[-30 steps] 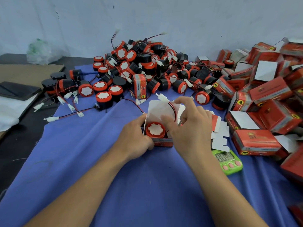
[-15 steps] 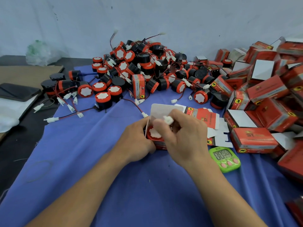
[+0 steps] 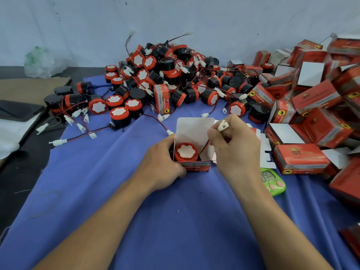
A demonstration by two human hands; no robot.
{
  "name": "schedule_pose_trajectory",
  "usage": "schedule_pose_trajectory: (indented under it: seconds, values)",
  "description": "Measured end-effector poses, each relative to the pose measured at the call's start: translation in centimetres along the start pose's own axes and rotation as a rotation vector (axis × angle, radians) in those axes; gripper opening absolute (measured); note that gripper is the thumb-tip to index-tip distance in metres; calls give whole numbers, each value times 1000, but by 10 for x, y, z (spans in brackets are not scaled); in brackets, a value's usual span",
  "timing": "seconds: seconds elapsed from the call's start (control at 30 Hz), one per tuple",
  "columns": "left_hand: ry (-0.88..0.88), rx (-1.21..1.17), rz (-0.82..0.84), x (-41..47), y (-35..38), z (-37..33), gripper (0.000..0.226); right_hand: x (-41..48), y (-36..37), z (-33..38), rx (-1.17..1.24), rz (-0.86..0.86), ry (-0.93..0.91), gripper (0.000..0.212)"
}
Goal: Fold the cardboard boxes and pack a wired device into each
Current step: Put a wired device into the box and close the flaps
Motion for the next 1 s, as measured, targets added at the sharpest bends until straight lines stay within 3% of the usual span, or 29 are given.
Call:
schedule_pose_trajectory:
  seconds: [0.1, 0.2, 0.3, 0.47, 0.57, 0.7, 0.8, 0.93, 1.0]
  values:
    - [-15, 2, -27, 0, 0, 3, 70, -2, -6, 9, 34, -30, -64, 19]
    - [-25, 6, -28, 1, 1, 5, 73, -5, -9, 16, 144, -15, -116, 37]
    - [-28, 24, -26, 2, 1, 7, 72, -4, -8, 14, 168, -6, -90, 24]
    - [-24, 26, -16, 1, 2, 8, 71, 1, -8, 11, -78, -20, -89, 23]
    - [-19, 28, -14, 2, 2, 9, 74, -1, -9, 26, -156, -21, -238, 23]
    - [-22, 23, -22, 4, 3, 14, 73, -18, 27, 49, -521, 224, -423, 22]
    - [-22, 39, -26, 6, 5, 15, 72, -30, 47, 61, -707, 290, -509, 35]
    - [11, 72, -51, 6, 3, 11, 61, -40, 71, 60, -874, 446, -580, 19]
    - [35, 77, -51, 4, 3, 7, 63, -43, 70, 59, -978, 427, -587, 11]
Point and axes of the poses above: each hand's wrist, its own x-axis towards the middle knuckle, its own y-axis out of the palm, z = x × y, the point moved 9 cm from there along x, towards the middle knuckle, and after that the axes turned 1 degree about y, right-handed, at the moved point
